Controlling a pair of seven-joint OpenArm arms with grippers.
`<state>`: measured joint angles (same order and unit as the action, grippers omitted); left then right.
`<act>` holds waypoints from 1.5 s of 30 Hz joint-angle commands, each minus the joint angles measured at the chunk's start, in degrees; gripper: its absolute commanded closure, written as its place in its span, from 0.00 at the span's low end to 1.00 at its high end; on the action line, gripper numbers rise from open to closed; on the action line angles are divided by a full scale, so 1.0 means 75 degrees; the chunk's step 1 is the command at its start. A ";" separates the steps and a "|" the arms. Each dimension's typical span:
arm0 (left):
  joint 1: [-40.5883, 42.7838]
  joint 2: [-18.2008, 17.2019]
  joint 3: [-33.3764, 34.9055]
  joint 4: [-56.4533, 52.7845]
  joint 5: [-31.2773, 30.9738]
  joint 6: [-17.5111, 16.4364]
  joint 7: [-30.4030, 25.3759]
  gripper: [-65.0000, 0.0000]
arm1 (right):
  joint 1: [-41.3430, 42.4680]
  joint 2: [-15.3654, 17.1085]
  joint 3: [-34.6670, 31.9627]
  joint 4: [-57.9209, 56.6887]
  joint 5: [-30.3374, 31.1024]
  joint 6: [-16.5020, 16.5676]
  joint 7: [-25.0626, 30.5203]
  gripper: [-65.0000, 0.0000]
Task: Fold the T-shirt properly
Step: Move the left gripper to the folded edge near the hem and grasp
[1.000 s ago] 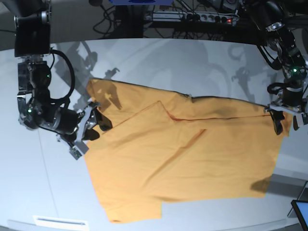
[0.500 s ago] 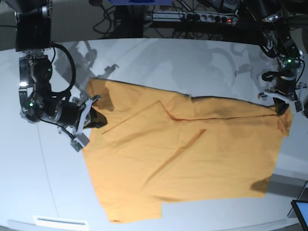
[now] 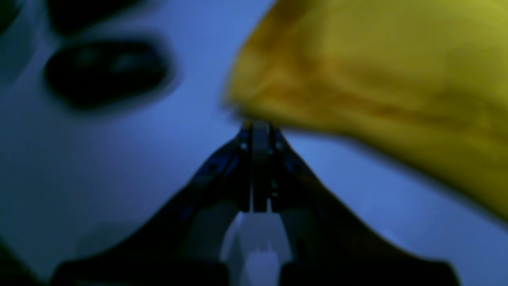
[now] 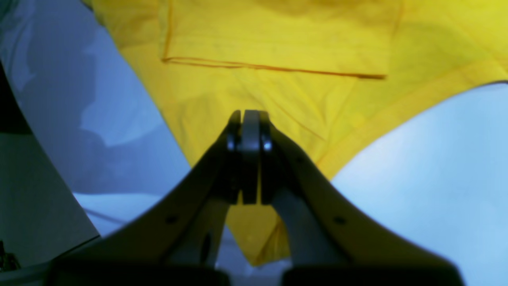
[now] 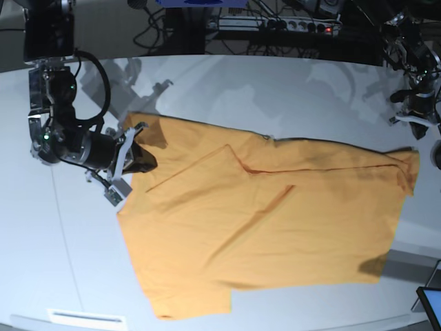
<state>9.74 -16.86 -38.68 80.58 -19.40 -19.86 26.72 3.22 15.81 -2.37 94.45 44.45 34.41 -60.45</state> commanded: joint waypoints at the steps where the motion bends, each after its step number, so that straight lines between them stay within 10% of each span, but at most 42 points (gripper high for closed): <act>1: -0.0109 -0.0301 -0.0018 0.0058 -0.0092 -0.0043 -0.0251 1.00 | 0.0162 0.0066 0.0052 0.0153 0.0140 0.0024 0.0188 1.00; 40: -0.1351 -0.0911 0.0779 -0.1513 -0.0057 -0.0066 -0.0298 1.00 | -0.0096 0.0078 0.0052 0.0153 0.0140 0.0024 0.0188 1.00; 45: -0.1691 -0.0840 0.0790 -0.1642 0.1010 -0.0078 -0.0298 1.00 | -0.0108 0.0078 0.0052 0.0153 0.0140 0.0024 0.0188 1.00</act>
<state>-1.96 -22.06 -32.60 67.42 -11.20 -20.73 25.85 1.56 15.86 -2.37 94.50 44.56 34.41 -60.25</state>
